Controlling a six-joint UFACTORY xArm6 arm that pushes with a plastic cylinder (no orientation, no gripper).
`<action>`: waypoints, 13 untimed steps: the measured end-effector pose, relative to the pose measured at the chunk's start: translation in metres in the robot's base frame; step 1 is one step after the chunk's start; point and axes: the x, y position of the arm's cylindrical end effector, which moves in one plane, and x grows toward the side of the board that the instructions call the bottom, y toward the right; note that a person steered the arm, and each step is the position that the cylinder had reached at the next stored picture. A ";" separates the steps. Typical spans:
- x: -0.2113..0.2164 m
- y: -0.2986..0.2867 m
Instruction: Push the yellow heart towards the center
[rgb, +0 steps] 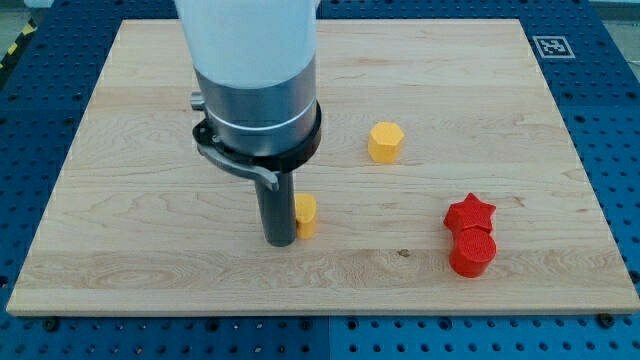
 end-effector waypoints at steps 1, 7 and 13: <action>-0.010 0.018; -0.076 0.131; -0.109 0.120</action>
